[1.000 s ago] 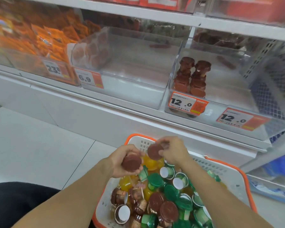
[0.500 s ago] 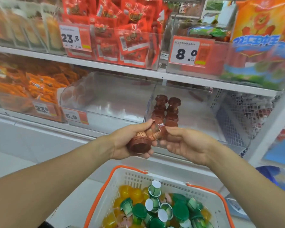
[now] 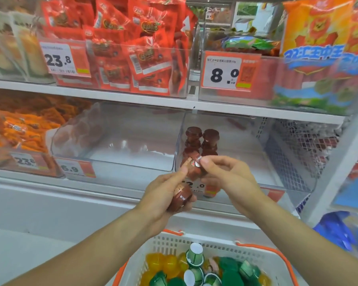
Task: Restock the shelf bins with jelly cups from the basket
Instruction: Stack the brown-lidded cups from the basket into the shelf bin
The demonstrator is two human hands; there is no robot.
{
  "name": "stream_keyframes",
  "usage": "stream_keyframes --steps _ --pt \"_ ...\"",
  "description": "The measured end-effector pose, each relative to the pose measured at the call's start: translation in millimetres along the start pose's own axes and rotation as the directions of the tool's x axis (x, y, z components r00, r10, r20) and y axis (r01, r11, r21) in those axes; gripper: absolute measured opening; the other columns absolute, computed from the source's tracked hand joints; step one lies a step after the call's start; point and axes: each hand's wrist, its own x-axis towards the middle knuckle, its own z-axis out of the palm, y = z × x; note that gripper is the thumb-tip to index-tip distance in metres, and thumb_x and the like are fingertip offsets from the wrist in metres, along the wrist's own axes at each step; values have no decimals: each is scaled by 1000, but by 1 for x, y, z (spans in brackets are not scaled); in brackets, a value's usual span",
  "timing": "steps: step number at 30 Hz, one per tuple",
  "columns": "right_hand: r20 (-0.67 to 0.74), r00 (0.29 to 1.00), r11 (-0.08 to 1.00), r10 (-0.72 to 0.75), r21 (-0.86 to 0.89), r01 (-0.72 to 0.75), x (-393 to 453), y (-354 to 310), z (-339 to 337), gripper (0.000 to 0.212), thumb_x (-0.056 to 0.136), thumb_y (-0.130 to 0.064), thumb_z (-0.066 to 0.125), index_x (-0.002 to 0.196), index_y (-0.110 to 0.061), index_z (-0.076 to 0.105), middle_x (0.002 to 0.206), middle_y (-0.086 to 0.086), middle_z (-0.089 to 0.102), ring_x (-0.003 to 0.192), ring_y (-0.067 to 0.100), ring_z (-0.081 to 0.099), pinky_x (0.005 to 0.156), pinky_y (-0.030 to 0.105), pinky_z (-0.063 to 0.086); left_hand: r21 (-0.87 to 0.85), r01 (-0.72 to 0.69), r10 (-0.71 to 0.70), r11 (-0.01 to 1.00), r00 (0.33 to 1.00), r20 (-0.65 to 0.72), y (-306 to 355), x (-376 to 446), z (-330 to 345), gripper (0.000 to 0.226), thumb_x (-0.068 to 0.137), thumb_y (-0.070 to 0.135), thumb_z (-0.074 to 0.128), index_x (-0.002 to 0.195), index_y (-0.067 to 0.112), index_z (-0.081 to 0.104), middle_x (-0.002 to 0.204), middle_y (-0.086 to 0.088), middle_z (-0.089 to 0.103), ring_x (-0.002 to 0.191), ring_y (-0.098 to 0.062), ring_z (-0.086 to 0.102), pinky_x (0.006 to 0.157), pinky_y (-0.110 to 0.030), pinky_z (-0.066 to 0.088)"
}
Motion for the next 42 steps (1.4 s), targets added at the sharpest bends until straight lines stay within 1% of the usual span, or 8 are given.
stream_keyframes --steps 8,12,18,27,33,37,40,42 --pt "-234 965 958 -119 -281 50 111 5 -1 16 82 -24 81 88 -18 68 93 7 73 81 22 72 81 41 61 -170 163 -164 972 986 8 2 6 -5 22 90 13 56 102 -3 67 73 -17 69 66 -26 61 64 -34 57" --pt "-278 950 885 -144 -465 -2 143 23 0 15 80 -32 81 82 -29 67 93 2 71 86 26 71 79 44 60 -202 210 -209 957 978 31 6 8 -9 26 89 15 68 104 -6 66 89 -24 69 72 -31 61 74 -42 60" --pt "-183 967 808 -180 -587 39 156 42 1 16 81 -27 79 78 -36 66 94 3 72 89 25 70 83 45 59 -195 297 -275 935 952 132 10 7 -12 38 89 24 72 115 -3 65 118 -30 64 84 -37 65 75 -46 62" --pt "-74 979 726 -192 -682 91 149 37 12 22 93 -23 67 114 -24 73 113 6 72 99 28 69 96 43 54 -187 323 -294 928 942 164 16 2 -15 44 95 30 50 116 -7 61 89 -24 65 70 -39 66 54 -33 54" --pt "-28 987 659 -161 -747 87 143 32 12 33 100 -12 52 129 -22 67 133 7 63 119 28 59 104 27 44 -136 274 -262 952 960 102 15 1 -13 34 97 27 44 105 3 66 80 -18 70 60 -30 61 43 -24 41" --pt "6 983 618 -185 -776 122 127 16 9 38 102 -11 48 138 -20 57 111 8 64 72 14 61 62 8 47 -141 279 -274 950 960 57 15 3 -15 44 105 42 38 104 5 62 73 -16 65 55 -26 57 38 -21 33" --pt "42 966 709 -256 -670 218 94 1 12 20 101 -17 51 115 -20 66 113 4 71 84 20 69 77 32 58 -174 292 -283 941 956 75 16 1 -14 57 103 53 36 103 2 61 73 -18 63 52 -24 55 38 -22 32" --pt "143 970 802 -195 -546 242 62 -12 16 15 101 -20 55 105 -15 68 101 8 74 82 20 72 68 32 59 -195 286 -273 938 958 90 16 1 -11 58 102 55 37 106 2 61 72 -17 63 51 -23 55 37 -21 33"
